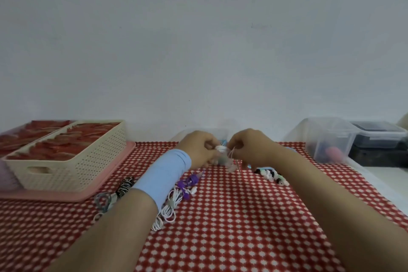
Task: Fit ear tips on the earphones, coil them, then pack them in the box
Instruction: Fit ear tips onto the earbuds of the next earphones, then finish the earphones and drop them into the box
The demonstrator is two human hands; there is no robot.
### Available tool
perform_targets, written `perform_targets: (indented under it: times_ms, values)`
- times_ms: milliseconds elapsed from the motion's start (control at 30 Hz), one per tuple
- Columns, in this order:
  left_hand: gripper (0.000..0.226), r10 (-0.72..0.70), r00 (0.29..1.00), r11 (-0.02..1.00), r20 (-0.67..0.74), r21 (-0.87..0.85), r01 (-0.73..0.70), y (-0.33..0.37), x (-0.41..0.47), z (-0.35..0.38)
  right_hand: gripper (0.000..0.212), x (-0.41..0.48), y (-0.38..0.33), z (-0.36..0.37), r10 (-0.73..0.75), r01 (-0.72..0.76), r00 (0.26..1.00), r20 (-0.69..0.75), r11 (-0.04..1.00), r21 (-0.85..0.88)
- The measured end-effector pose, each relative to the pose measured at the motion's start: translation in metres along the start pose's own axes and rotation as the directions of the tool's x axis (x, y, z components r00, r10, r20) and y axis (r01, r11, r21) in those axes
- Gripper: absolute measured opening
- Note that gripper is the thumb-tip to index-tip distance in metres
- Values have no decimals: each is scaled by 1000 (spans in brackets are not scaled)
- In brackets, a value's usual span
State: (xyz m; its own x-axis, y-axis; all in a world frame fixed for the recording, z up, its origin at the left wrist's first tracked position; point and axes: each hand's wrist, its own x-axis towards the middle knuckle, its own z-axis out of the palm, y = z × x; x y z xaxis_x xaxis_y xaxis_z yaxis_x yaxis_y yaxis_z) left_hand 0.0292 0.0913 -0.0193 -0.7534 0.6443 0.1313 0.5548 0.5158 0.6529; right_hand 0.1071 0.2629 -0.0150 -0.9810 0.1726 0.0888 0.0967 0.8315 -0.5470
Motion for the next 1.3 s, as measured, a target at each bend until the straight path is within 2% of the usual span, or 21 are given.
perform_targets:
  times_ms: [233,367,533,633,700,800,867,933,1033,1100,1200,1233,1300]
  values:
    - [13,24,986,1000,-162,23,-20,3,27,-68,9,57,-50,-33,-12,25,996,-93,990,141]
    - [21,-5,989,999,-148,53,13,-9,42,-81,11,90,-60,-26,15,-3,996,-84,990,140]
    - [29,-77,996,977,-41,196,83,-40,60,-75,19,117,-52,10,50,-46,997,-65,996,73]
    - [36,-131,990,943,49,316,109,-57,63,-70,29,126,-36,31,13,-19,998,-61,995,-103]
    - [39,-123,990,936,65,338,95,-64,62,-67,31,128,-28,36,-18,3,996,-83,984,-177]
    - [34,-44,998,940,37,340,29,-70,61,-62,30,126,-24,37,-51,27,992,-118,981,-192]
    - [32,-61,995,926,76,377,28,-70,60,-57,34,122,-27,40,-58,46,997,-48,975,-218]
    - [35,-115,985,905,132,423,49,-69,58,-53,41,117,-34,45,-40,64,995,96,965,-254]
    - [37,-85,989,924,124,381,31,-68,49,-57,45,112,-43,47,-17,85,972,235,956,-282]
    - [37,-25,998,932,54,362,4,-66,40,-64,44,108,-48,44,-51,94,986,158,956,-278]
    - [21,13,999,944,-31,331,-2,-65,25,-75,38,97,-61,33,-179,155,981,-71,953,-259]
    - [16,-6,1000,950,-24,312,13,-64,18,-77,36,91,-67,30,-208,186,974,-86,959,-213]
    - [14,-47,998,953,37,301,33,-59,6,-79,32,76,-81,26,-243,243,970,16,962,-122]
